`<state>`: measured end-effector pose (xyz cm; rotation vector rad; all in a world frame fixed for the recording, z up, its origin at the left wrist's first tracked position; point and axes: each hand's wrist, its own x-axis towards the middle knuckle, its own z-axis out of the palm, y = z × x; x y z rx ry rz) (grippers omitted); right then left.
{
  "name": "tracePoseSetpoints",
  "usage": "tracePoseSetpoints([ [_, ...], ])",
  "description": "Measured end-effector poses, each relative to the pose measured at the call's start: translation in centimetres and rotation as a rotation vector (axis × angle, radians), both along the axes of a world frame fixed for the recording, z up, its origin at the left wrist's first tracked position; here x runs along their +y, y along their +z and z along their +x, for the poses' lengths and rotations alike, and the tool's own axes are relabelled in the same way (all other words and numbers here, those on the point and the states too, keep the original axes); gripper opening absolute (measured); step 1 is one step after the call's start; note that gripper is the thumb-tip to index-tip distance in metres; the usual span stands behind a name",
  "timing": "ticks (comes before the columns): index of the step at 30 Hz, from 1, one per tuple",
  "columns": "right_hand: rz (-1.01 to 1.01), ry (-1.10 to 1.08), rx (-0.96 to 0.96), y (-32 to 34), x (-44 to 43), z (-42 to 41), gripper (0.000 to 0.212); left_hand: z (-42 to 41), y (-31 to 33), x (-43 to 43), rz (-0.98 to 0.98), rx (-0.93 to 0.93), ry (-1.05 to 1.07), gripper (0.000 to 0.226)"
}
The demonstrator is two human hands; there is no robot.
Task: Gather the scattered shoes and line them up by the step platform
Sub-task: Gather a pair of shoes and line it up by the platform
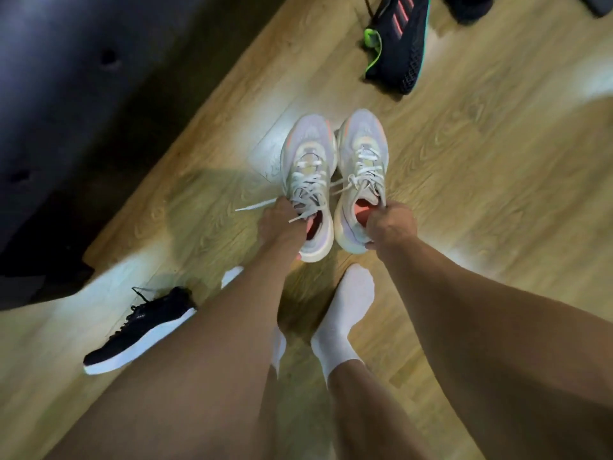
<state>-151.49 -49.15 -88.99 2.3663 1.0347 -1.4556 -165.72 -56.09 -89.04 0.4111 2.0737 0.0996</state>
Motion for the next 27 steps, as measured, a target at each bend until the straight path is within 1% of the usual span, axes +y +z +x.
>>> tracePoseSetpoints([
  [2, -0.007, 0.045, -0.083, 3.9, 0.2, -0.6, 0.050, -0.7, 4.5, -0.4, 0.027, 0.005, 0.020, 0.031],
  [3, -0.004, 0.095, -0.116, 5.4, 0.3, -0.8, 0.051, -1.0, 6.7, -0.5, 0.035, 0.012, 0.030, 0.028],
  [5, 0.010, 0.185, -0.139, 10.7, 0.3, -1.9, 0.045, -1.6, 12.2, -0.8, 0.057, 0.026, 0.060, 0.025],
  [8, 0.069, 0.252, -0.148, 19.0, 0.2, -3.7, 0.040, -2.4, 20.5, -1.7, 0.120, 0.071, 0.106, 0.031],
  [11, 0.144, 0.341, -0.100, 26.2, 0.2, -4.8, 0.033, -2.6, 27.6, -3.2, 0.175, 0.118, 0.202, 0.044],
  [13, 0.195, 0.393, -0.048, 30.4, 0.5, -5.3, 0.034, -2.5, 32.6, -4.2, 0.236, 0.159, 0.259, 0.047],
  [14, 0.219, 0.438, -0.027, 33.0, 0.5, -5.5, 0.034, -2.4, 35.2, -4.8, 0.246, 0.191, 0.253, 0.045],
  [16, 0.250, 0.598, 0.007, 37.8, 0.3, -5.8, 0.035, -2.0, 39.9, -6.5, 0.232, 0.252, 0.259, 0.038],
  [19, 0.306, 0.823, 0.072, 45.5, -0.8, -6.2, 0.031, -0.6, 46.8, -9.7, 0.273, 0.341, 0.415, 0.033],
  [23, 0.437, 0.985, 0.174, 55.4, -4.3, -6.7, 0.027, 1.2, 55.6, -14.3, 0.274, 0.470, 0.581, 0.039],
  [27, 0.531, 1.182, 0.264, 62.7, -9.9, -7.5, 0.021, 2.4, 62.3, -20.4, 0.274, 0.581, 0.699, 0.031],
])
